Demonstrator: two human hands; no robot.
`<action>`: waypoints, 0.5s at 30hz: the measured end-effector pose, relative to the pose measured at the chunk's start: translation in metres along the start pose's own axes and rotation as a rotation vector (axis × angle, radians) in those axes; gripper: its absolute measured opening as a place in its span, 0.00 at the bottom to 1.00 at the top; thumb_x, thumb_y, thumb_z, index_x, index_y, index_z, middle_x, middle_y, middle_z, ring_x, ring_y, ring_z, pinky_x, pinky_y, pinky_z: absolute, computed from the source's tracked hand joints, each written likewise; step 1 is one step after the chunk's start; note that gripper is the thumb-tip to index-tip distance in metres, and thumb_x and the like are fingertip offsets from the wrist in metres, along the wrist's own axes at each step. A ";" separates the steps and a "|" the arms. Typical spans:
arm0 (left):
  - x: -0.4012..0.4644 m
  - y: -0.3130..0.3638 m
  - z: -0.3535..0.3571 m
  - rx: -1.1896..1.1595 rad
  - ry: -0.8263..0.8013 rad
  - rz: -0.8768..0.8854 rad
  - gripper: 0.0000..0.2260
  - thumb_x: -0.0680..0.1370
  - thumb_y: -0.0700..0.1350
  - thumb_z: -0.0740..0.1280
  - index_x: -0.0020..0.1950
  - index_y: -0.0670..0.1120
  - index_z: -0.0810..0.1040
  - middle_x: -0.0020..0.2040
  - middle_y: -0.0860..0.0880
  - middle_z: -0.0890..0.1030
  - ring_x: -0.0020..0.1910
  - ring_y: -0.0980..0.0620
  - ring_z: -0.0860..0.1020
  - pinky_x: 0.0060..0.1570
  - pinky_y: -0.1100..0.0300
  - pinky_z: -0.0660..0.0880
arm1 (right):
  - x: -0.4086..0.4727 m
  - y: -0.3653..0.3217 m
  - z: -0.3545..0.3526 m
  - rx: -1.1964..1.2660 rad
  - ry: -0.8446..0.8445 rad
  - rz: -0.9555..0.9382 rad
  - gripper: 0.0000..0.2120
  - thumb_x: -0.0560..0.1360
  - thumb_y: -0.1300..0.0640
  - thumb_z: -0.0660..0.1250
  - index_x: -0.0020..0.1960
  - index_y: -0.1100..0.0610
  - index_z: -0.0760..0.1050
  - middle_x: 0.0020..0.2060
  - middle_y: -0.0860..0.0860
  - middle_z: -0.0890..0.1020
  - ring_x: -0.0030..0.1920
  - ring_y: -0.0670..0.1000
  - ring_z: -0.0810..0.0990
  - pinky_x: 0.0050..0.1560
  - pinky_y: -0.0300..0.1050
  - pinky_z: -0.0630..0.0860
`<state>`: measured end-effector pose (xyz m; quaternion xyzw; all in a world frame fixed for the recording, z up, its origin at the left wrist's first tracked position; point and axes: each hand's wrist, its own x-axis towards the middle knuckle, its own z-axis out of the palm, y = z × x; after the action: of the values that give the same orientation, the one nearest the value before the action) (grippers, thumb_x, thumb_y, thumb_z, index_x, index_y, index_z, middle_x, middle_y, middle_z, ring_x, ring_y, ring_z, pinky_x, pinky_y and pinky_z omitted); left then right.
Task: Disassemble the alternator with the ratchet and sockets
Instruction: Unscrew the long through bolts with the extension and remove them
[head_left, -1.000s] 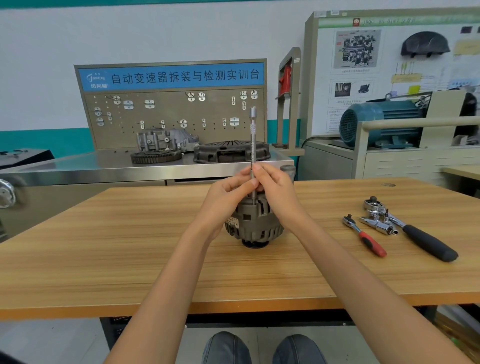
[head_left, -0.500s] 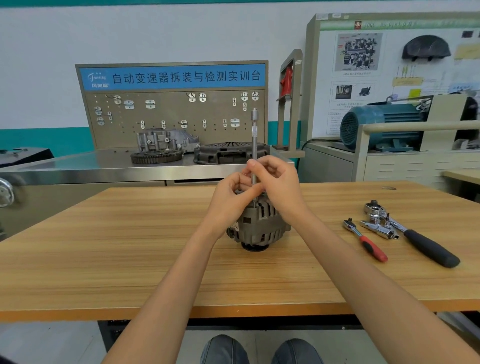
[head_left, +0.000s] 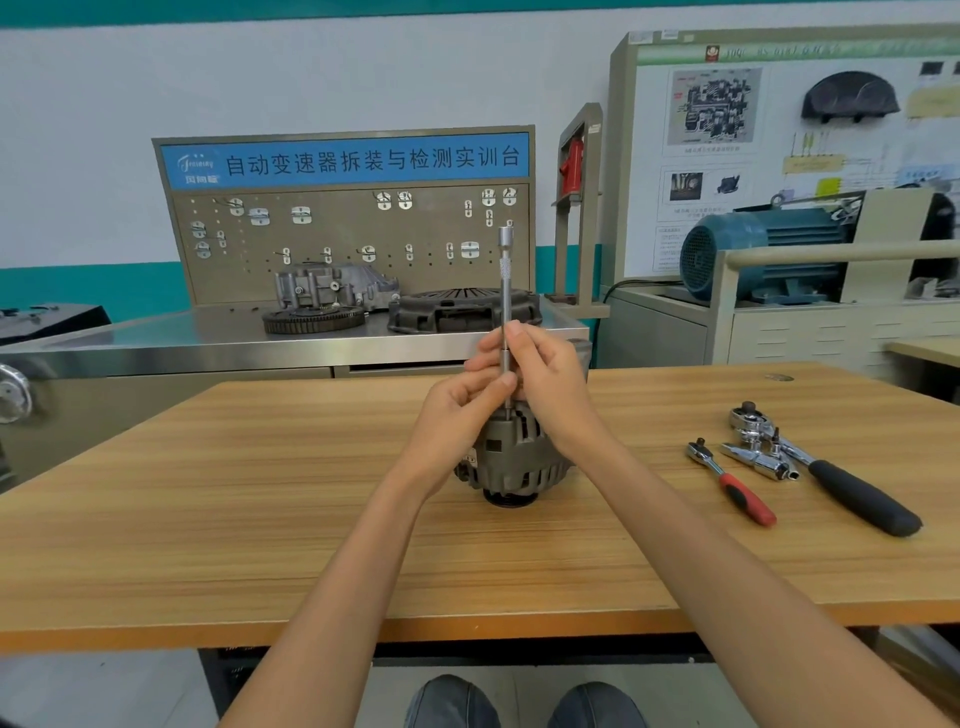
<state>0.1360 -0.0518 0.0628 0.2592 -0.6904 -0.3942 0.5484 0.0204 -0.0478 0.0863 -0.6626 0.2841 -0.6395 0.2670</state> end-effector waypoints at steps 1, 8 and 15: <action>0.000 -0.001 0.000 -0.009 0.008 0.001 0.07 0.79 0.43 0.65 0.50 0.49 0.83 0.45 0.53 0.85 0.47 0.58 0.83 0.43 0.69 0.76 | -0.001 0.000 0.001 0.011 0.003 0.017 0.14 0.82 0.57 0.55 0.45 0.56 0.78 0.38 0.50 0.83 0.42 0.49 0.83 0.49 0.45 0.80; 0.001 -0.003 0.006 0.002 0.061 0.011 0.04 0.79 0.42 0.66 0.49 0.48 0.81 0.43 0.53 0.85 0.45 0.59 0.83 0.40 0.70 0.75 | -0.007 0.005 0.002 -0.010 0.044 0.013 0.01 0.78 0.57 0.64 0.48 0.54 0.74 0.40 0.49 0.86 0.43 0.47 0.84 0.50 0.42 0.80; 0.000 0.000 0.002 -0.017 0.025 0.008 0.08 0.80 0.43 0.64 0.48 0.48 0.83 0.42 0.53 0.85 0.44 0.59 0.82 0.40 0.70 0.75 | -0.013 0.006 0.001 -0.001 0.064 -0.044 0.09 0.80 0.60 0.59 0.49 0.56 0.78 0.42 0.49 0.84 0.47 0.47 0.83 0.53 0.44 0.79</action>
<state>0.1344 -0.0512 0.0620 0.2563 -0.6812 -0.3946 0.5608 0.0210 -0.0428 0.0733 -0.6480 0.2779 -0.6661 0.2433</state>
